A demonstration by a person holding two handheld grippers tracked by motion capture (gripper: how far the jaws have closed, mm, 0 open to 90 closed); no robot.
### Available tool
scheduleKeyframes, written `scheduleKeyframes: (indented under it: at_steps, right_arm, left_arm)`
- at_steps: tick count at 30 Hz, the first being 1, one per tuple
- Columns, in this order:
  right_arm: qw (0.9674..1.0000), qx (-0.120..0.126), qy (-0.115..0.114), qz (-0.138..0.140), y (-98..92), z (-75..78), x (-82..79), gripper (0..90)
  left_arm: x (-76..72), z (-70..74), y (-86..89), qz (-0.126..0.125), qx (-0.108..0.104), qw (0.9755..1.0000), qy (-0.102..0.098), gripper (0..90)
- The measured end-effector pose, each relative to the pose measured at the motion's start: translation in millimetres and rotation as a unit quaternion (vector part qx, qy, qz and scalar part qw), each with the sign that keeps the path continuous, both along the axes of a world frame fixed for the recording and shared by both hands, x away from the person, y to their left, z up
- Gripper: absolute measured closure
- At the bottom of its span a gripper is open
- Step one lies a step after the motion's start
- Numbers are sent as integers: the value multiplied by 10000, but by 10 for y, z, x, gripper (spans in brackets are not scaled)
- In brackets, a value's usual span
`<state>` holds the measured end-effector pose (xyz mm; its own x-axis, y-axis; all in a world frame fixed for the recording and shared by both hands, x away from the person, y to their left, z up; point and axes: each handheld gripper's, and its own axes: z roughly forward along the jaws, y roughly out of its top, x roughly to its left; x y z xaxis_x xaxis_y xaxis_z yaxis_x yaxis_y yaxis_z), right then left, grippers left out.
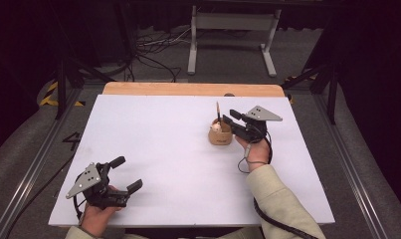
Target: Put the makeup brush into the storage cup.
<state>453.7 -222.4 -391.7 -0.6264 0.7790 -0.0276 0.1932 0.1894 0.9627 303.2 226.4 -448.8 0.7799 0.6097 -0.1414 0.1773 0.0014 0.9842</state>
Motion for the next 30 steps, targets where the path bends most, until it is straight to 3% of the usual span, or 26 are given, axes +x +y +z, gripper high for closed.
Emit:
scheduleKeyframes:
  at_steps: [7,13,17,21,30]
  right_arm:
    - [10000,5,-30,33,-76,140,-77,464]
    - [9999,-15,-70,75,-182,245,-167,413]
    - [9999,-19,-2,140,-253,301,-232,333]
    - [9992,123,94,357,-361,332,-319,241]
    - [9977,66,23,676,-510,356,-551,66]
  left_arm:
    - [-1,0,1,-2,-9,10000,8,1]
    - [-3,0,-1,15,3,10000,-2,1]
    - [1,0,-8,11,14,10000,-12,1]
    - [0,-2,-19,25,36,10000,-16,1]
    - [-24,8,-8,42,43,10000,-44,1]
